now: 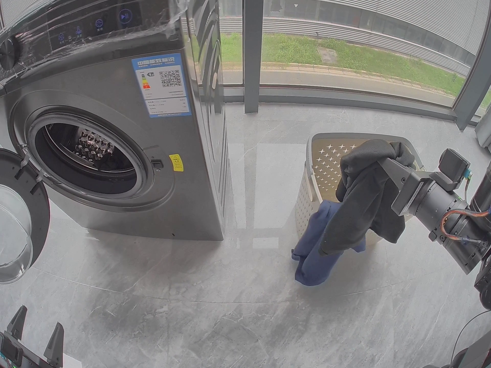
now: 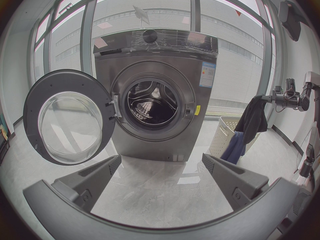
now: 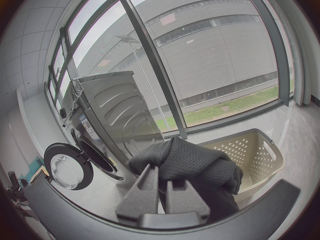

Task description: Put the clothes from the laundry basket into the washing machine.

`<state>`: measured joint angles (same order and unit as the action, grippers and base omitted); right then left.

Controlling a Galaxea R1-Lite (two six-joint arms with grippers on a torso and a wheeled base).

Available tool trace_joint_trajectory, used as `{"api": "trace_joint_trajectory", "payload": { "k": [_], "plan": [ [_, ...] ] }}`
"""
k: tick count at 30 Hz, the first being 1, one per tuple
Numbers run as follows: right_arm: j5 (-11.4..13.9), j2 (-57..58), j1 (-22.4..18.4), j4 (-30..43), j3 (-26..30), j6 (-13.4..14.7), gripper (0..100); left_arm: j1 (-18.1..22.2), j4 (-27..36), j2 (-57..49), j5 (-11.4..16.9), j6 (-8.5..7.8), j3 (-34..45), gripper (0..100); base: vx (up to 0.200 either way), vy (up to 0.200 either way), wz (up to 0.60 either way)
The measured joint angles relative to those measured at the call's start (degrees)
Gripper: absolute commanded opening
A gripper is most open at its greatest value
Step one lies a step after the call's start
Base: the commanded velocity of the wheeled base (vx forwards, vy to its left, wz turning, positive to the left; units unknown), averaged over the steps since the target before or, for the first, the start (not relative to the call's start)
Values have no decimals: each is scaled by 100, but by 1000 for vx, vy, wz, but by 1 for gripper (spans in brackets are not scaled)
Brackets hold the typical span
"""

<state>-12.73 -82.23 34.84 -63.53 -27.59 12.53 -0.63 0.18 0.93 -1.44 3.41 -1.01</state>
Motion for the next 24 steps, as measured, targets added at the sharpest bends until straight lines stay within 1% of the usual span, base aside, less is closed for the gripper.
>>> {"api": "trace_joint_trajectory", "payload": {
  "k": [10,16,24],
  "plan": [
    [-2,-13,2,-2,-2,2,0,4,-2,1,-1,0,0,100,-200,0,0],
    [-2,-16,2,0,0,2,0,1,0,1,-1,0,0,100,0,0,0],
    [-2,-18,2,2,17,2,0,0,-2,1,-4,0,0,100,0,200,0]
  ]
}}
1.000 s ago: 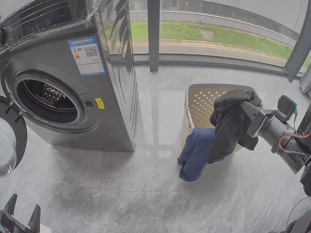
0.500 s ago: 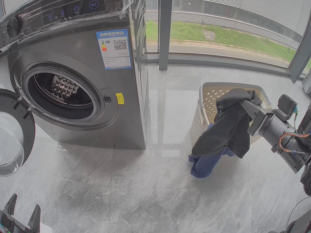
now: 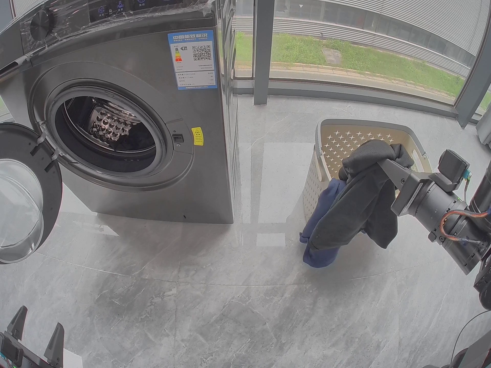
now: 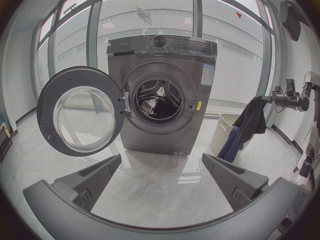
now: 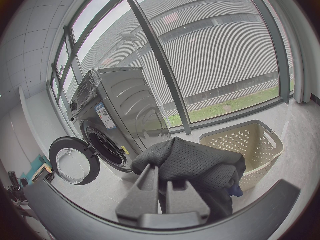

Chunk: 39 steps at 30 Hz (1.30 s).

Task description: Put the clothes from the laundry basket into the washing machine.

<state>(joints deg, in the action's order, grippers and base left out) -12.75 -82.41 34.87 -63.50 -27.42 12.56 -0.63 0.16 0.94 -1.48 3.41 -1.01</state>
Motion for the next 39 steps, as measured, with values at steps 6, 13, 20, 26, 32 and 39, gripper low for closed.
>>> {"api": "trace_joint_trajectory", "payload": {
  "k": [6,13,20,26,32,39],
  "plan": [
    [4,0,0,-5,7,0,0,0,0,2,2,0,0,100,0,200,0],
    [11,-2,2,-2,27,0,0,4,2,2,0,0,0,100,0,200,0],
    [6,-2,-2,-2,27,0,0,0,5,2,0,0,0,100,0,200,0],
    [13,-9,5,0,35,0,0,4,2,2,2,0,0,100,0,167,0],
    [6,-9,-2,0,40,0,0,0,5,2,0,0,0,100,0,0,0],
    [9,-13,0,0,44,0,0,4,5,2,0,0,0,100,-143,0,0]
  ]
}}
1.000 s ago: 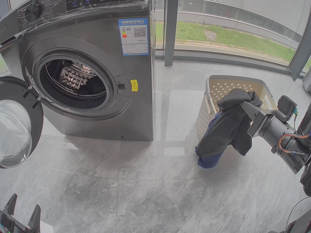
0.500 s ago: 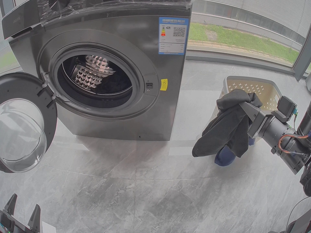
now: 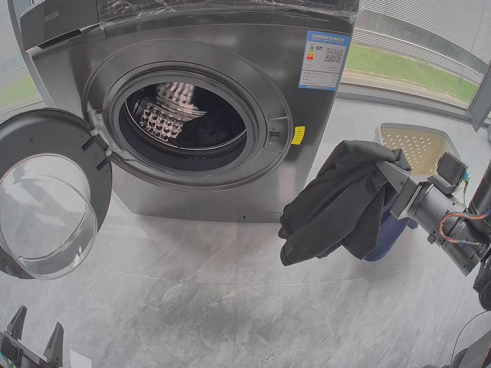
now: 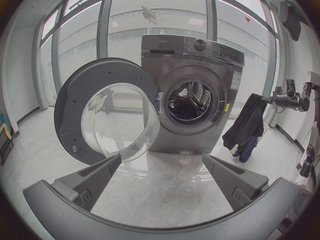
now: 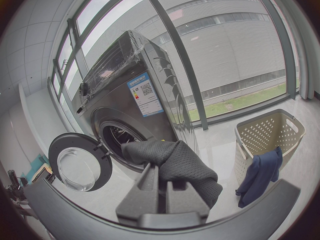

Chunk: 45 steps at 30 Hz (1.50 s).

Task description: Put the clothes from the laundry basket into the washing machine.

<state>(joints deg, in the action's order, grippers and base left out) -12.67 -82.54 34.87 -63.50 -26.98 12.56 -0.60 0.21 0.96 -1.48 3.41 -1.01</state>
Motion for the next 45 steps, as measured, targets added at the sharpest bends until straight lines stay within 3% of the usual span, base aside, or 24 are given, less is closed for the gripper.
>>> {"api": "trace_joint_trajectory", "payload": {
  "k": [8,31,45],
  "plan": [
    [-2,-6,5,-2,2,0,0,-2,-2,2,2,-2,0,100,-25,0,0],
    [6,-17,0,0,20,0,0,-2,-5,5,0,0,0,100,0,200,0],
    [5,-21,0,0,22,9,0,-2,-2,5,-2,0,0,100,0,0,0]
  ]
}}
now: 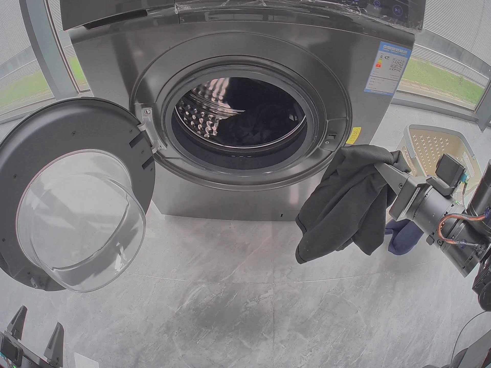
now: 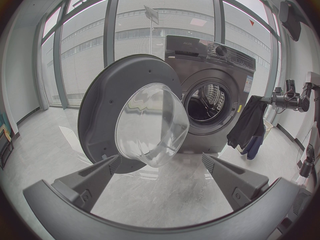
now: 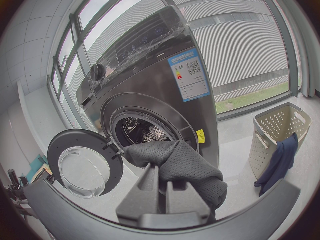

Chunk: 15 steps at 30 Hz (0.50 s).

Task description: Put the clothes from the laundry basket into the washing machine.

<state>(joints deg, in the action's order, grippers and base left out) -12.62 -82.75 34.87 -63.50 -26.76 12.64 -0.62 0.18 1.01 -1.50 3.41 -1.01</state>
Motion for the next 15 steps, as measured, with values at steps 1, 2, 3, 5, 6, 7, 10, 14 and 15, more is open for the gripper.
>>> {"api": "trace_joint_trajectory", "payload": {
  "k": [1,2,3,5,6,7,10,14,15],
  "plan": [
    [0,-2,0,0,2,0,0,0,0,0,0,0,0,100,0,0,0],
    [-2,-2,0,0,2,0,0,0,-2,0,0,0,0,100,0,0,0],
    [-5,-2,0,2,2,0,0,2,0,2,2,0,0,100,0,0,0],
    [-2,-2,0,2,5,2,0,2,0,0,0,0,0,100,0,0,0],
    [0,-2,0,0,5,2,0,0,-2,0,2,0,0,100,0,200,0],
    [0,-2,-2,2,5,2,0,2,0,0,2,0,0,100,0,200,0],
    [-2,-2,-6,2,6,0,0,2,0,0,2,4,0,100,0,200,0],
    [1,-5,-9,4,13,2,0,0,-2,0,2,4,0,100,0,200,0],
    [1,-5,-11,4,17,2,0,2,0,0,-2,6,0,100,0,0,0]
  ]
}}
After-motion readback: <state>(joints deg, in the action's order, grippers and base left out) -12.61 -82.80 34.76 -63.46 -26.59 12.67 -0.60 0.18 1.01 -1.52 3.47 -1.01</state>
